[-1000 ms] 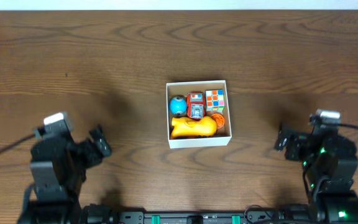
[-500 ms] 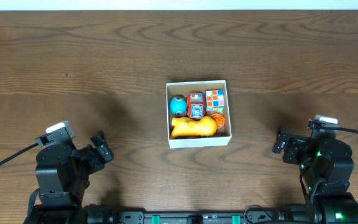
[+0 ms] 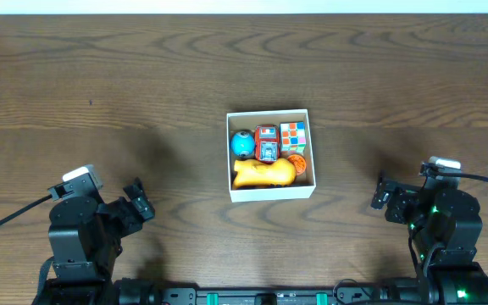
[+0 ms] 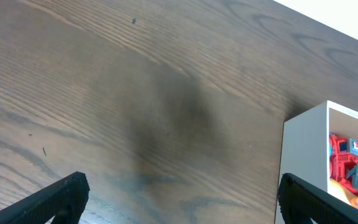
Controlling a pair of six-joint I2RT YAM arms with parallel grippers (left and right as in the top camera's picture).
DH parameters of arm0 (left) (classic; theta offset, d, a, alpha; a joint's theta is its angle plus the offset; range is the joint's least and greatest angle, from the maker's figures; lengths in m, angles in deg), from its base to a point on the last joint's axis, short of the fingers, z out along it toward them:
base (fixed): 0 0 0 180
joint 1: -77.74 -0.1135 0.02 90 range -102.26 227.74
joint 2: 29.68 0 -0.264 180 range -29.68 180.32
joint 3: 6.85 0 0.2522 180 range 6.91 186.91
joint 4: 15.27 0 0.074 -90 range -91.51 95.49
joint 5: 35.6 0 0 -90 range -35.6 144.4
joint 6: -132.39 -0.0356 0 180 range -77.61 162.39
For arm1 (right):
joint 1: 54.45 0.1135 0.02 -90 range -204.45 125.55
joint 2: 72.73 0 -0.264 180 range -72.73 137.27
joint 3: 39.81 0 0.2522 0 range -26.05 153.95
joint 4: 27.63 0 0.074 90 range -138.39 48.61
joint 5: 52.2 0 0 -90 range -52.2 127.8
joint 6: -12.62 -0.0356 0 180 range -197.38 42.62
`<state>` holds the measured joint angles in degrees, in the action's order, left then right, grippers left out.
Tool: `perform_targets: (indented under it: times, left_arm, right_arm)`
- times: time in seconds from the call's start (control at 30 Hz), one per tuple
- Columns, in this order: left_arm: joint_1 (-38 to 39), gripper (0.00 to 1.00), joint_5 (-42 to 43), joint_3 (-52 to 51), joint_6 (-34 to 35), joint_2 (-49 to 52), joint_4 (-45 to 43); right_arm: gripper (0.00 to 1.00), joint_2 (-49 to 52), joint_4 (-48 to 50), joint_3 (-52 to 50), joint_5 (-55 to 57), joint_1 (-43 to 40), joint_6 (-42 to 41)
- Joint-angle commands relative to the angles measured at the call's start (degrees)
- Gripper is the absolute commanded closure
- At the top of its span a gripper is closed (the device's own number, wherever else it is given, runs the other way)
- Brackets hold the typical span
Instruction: Pack container
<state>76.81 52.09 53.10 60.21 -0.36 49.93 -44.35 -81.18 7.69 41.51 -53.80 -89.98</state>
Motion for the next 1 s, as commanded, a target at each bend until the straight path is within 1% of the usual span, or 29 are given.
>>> perform_targets:
  times: [0.0, 0.2, 0.3, 0.4, 0.47, 0.57, 0.63, 0.77, 0.97]
  left_arm:
    - [0.0, 0.02, -0.1, -0.2, 0.3, 0.3, 0.2]
    - [0.0, 0.02, -0.1, -0.2, 0.3, 0.3, 0.2]
    - [0.0, 0.02, -0.1, -0.2, 0.3, 0.3, 0.2]
    - [0.0, 0.02, -0.1, -0.2, 0.3, 0.3, 0.2]
    - [0.0, 0.02, -0.1, -0.2, 0.3, 0.3, 0.2]
    - [0.0, 0.02, -0.1, -0.2, 0.3, 0.3, 0.2]
    - [0.0, 0.02, -0.1, -0.2, 0.3, 0.3, 0.2]
    - [0.0, 0.02, -0.1, -0.2, 0.3, 0.3, 0.2]
    - [0.0, 0.02, -0.1, -0.2, 0.3, 0.3, 0.2]
  right_arm:
    - [0.01, -0.4, 0.1, -0.2, 0.6, -0.3, -0.6]
    - [0.01, -0.6, -2.0, -0.2, 3.0, -0.3, 0.0]
    - [0.01, -3.8, -2.8, -0.3, 2.1, -0.2, 0.2]
    - [0.01, -10.4, -5.3, -1.4, 1.6, 0.0, 2.6]
    - [0.01, -15.5, -6.3, -3.3, 1.6, 0.0, 2.6]
    - [0.01, -23.9, -4.9, -7.8, 1.0, 0.0, 2.6]
    - [0.01, -28.2, -1.8, -11.0, 0.0, 0.0, 3.2]
    - [0.01, -26.9, 10.3, -16.2, -2.7, 0.5, 6.8]
    - [0.01, -27.1, 30.4, -26.4, -2.6, 0.5, 10.2]
